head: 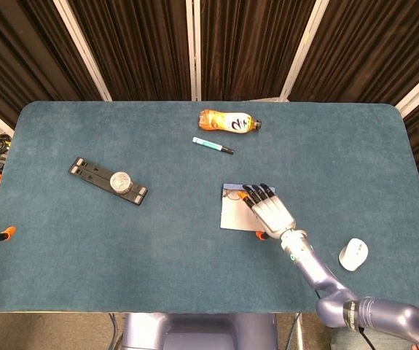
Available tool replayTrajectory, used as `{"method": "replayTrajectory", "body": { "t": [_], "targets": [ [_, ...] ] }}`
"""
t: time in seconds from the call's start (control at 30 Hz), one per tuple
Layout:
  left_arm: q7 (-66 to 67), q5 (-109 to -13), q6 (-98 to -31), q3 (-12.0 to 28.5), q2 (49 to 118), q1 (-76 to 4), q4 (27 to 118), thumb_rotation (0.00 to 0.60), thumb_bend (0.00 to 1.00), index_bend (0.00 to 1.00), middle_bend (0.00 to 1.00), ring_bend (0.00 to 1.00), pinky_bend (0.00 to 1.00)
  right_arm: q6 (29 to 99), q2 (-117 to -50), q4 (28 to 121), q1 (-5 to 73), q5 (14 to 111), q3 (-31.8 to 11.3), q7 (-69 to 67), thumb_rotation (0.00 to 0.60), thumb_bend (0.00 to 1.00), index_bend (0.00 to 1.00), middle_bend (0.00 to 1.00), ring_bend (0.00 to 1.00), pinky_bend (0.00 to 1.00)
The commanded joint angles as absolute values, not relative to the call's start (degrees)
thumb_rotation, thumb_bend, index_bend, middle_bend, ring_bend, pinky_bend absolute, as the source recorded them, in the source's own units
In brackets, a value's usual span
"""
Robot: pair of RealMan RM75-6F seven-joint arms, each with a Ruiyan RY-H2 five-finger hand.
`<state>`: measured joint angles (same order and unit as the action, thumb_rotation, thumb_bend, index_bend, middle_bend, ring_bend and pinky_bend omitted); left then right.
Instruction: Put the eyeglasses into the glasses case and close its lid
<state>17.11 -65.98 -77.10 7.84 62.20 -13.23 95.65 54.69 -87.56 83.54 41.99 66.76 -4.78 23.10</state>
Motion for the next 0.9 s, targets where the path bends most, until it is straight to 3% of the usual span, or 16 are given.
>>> {"method": "replayTrajectory", "body": {
  "t": [0.03,0.9],
  "targets": [
    [17.06,-66.22,-77.18,7.76,62.15,-13.19,95.80,0.600,0.00,0.00,0.00,0.00,0.00,54.79,-88.07,83.55,41.79,66.68,-4.57,23.73,0.600,0.09,0.09,0.00,0.00,0.00],
    [17.94,-64.74,-76.32,8.06,62.70,-13.54,94.94,0.600,0.00,0.00,0.00,0.00,0.00,52.25,-95.96,73.36,43.01,67.55,-5.69,22.54,0.600,0.10,0.15,0.00,0.00,0.00]
  ]
}}
